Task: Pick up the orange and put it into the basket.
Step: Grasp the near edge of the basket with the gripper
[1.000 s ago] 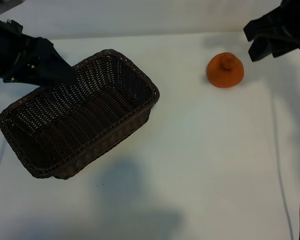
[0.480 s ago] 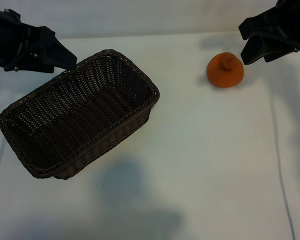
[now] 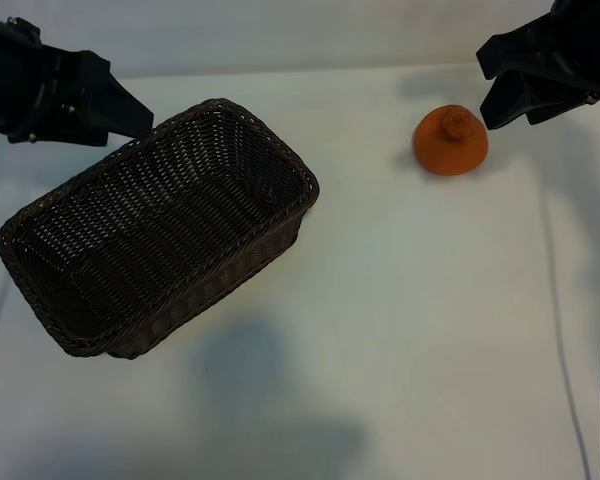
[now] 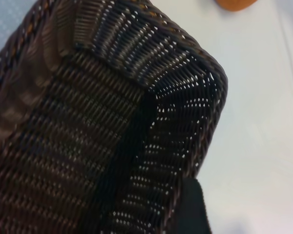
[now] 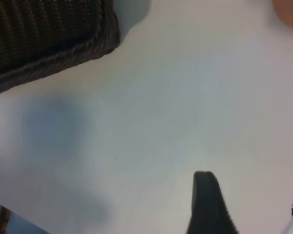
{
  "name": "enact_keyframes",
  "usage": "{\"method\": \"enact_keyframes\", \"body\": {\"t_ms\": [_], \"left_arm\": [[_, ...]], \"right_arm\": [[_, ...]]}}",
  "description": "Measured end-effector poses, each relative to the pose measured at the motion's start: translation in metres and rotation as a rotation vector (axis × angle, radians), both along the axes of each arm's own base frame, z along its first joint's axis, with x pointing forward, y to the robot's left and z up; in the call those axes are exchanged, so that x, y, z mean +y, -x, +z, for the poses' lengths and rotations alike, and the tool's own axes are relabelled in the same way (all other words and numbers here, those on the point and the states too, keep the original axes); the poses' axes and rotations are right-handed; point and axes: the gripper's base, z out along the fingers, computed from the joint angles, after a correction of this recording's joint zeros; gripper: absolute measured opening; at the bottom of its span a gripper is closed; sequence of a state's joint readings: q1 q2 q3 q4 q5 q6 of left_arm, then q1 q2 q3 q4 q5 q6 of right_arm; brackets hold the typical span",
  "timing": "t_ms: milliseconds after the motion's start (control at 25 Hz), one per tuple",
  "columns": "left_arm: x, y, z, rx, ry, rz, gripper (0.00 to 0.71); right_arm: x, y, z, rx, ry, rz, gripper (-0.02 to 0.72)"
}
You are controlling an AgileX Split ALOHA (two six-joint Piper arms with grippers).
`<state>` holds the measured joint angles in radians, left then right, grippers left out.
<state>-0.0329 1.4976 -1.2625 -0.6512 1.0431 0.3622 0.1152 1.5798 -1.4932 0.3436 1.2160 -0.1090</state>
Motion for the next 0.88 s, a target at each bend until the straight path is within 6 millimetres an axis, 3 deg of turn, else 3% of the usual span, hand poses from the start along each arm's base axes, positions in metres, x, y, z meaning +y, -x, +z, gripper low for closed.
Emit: {"method": "enact_keyframes", "body": {"t_ms": [240, 560, 720, 880], "left_arm": [[0.001, 0.012, 0.012, -0.022, -0.018, -0.024, 0.581], [0.010, 0.044, 0.033, -0.036, -0.131, -0.063, 0.581], [0.017, 0.056, 0.041, -0.038, -0.195, 0.025, 0.581], [0.037, 0.063, 0.044, -0.001, -0.352, 0.242, 0.581]], "right_arm": [[0.000, 0.000, 0.000, 0.000, -0.001, 0.000, 0.418], [0.000, 0.000, 0.000, 0.000, -0.001, 0.000, 0.418], [0.000, 0.000, 0.000, 0.000, -0.001, 0.000, 0.418], [0.000, 0.000, 0.000, 0.001, -0.001, 0.000, 0.418]]}}
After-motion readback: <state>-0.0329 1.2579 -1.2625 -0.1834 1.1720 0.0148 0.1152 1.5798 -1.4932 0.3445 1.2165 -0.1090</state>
